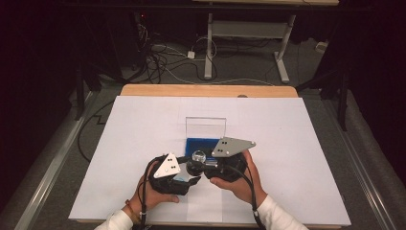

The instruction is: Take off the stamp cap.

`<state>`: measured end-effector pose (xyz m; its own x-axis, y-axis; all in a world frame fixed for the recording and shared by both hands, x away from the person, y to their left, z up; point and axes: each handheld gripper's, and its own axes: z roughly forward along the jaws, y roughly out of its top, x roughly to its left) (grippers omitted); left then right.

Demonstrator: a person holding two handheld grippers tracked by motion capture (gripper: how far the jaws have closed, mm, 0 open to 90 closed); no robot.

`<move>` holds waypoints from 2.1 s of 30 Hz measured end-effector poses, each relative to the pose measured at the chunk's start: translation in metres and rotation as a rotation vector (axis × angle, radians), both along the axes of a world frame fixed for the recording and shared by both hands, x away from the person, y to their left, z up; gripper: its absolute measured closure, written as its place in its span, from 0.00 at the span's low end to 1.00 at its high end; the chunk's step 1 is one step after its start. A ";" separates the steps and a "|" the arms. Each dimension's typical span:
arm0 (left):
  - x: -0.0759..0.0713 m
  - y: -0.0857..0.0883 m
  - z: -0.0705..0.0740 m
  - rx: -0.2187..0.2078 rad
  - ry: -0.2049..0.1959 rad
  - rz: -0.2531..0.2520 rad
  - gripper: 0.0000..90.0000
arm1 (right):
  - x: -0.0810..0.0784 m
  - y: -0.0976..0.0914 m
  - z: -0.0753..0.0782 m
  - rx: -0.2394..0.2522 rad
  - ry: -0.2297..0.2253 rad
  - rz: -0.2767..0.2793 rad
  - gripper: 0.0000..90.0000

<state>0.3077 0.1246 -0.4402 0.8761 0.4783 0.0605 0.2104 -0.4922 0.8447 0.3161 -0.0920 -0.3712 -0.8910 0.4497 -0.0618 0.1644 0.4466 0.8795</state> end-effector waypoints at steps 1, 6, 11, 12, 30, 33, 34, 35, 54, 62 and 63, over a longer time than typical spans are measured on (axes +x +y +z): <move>0.000 -0.001 0.001 0.004 -0.003 -0.003 0.31 | 0.000 0.000 0.000 -0.001 -0.001 -0.001 0.63; 0.001 -0.002 0.003 -0.011 -0.014 -0.014 0.34 | -0.001 0.000 0.000 0.000 -0.007 0.002 0.63; 0.001 -0.005 0.003 0.002 -0.035 -0.022 0.39 | -0.001 -0.001 -0.001 0.003 -0.005 0.004 0.63; 0.001 -0.004 0.004 0.008 -0.039 -0.022 0.40 | -0.001 -0.001 -0.001 0.002 -0.005 0.005 0.63; 0.000 -0.005 0.006 0.089 -0.072 -0.032 0.41 | 0.000 -0.005 -0.005 0.013 0.014 0.004 0.64; 0.000 -0.005 0.006 0.097 -0.068 -0.030 0.41 | 0.001 -0.006 -0.007 0.027 0.024 -0.006 0.64; 0.001 -0.005 0.006 0.098 -0.063 -0.016 0.41 | 0.000 -0.006 -0.007 0.025 0.019 -0.008 0.64; 0.002 -0.004 0.006 0.101 -0.058 0.002 0.41 | 0.000 -0.005 -0.008 0.027 0.011 -0.012 0.63; 0.007 0.013 0.007 0.112 -0.025 -0.003 0.41 | -0.003 -0.024 -0.001 0.016 -0.019 -0.053 0.64; 0.007 0.023 0.009 0.117 -0.036 0.022 0.41 | -0.007 -0.032 0.002 -0.009 -0.027 -0.054 0.64; 0.007 0.028 0.010 0.127 -0.042 0.032 0.41 | -0.007 -0.034 0.002 -0.006 -0.027 -0.054 0.64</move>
<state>0.3144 0.1523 -0.4306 0.8562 0.4917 0.1584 0.1933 -0.5893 0.7844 0.3094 -0.1257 -0.3691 -0.8634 0.4966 -0.0885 0.1645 0.4431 0.8812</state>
